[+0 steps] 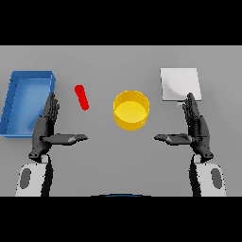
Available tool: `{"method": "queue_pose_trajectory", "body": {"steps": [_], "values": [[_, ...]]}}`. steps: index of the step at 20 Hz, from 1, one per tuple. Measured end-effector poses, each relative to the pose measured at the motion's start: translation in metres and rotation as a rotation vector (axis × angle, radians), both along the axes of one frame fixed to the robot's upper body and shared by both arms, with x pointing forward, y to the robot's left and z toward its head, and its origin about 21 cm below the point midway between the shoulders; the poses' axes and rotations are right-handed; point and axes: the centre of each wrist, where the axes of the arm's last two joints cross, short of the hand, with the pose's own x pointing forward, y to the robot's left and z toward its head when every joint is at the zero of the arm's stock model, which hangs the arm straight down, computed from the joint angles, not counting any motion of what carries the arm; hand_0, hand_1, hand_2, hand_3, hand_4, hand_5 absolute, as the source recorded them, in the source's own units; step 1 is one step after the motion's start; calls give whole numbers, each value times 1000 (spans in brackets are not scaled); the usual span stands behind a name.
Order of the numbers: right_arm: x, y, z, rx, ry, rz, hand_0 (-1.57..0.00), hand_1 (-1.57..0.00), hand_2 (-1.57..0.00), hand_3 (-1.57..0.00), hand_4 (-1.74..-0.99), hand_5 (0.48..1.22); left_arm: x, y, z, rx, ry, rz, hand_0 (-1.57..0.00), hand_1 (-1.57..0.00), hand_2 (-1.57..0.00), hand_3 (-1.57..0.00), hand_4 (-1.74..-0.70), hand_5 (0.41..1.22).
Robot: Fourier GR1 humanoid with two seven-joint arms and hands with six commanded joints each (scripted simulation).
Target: Pick up the red beaker and tilt it to pour out 1 green nut into yellow bowl. Pick up the yellow bowl and place it on the metallic measuring scale.
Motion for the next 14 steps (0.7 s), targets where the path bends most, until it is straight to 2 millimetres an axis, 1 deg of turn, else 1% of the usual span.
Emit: {"method": "queue_pose_trajectory", "body": {"steps": [5,6,7,8,9,10,11,13,14], "values": [[2,-2,0,-1,3,-1,1,1,1,1,-1167,599,2,2,0,1,3,1,1,1,1,1,-1151,599],[2,-2,-1,1,12,1,1,1,1,1,-1167,599,5,0,3,3,-1,-6,1,1,1,1,-1151,599],[-6,-6,2,-159,-78,1,1,1,1,1,-1163,595,-3,4,5,66,-29,-32,1,1,1,1,-1156,599],[-13,-3,1,-248,-109,8,1,1,1,1,-1162,594,-12,5,6,111,-33,-44,1,1,1,1,-1158,599],[-16,-2,2,-297,-119,6,1,1,1,1,-1160,591,-15,7,12,132,-43,-51,1,1,1,1,-1161,599],[-21,2,2,-330,-129,14,1,1,1,1,-1159,590,-18,5,13,141,-32,-59,1,1,1,1,-1163,599],[-20,1,7,-349,-118,0,1,1,1,1,-1162,591,-19,5,16,152,-27,-64,1,1,1,1,-1163,600],[-23,1,6,-340,-110,0,1,1,1,1,-1183,596,-21,8,20,172,-22,-79,1,1,1,1,-1164,603],[-28,3,6,-329,-120,4,1,1,1,1,-1192,600,-18,8,21,179,-5,-77,1,1,1,1,-1161,602]]}}
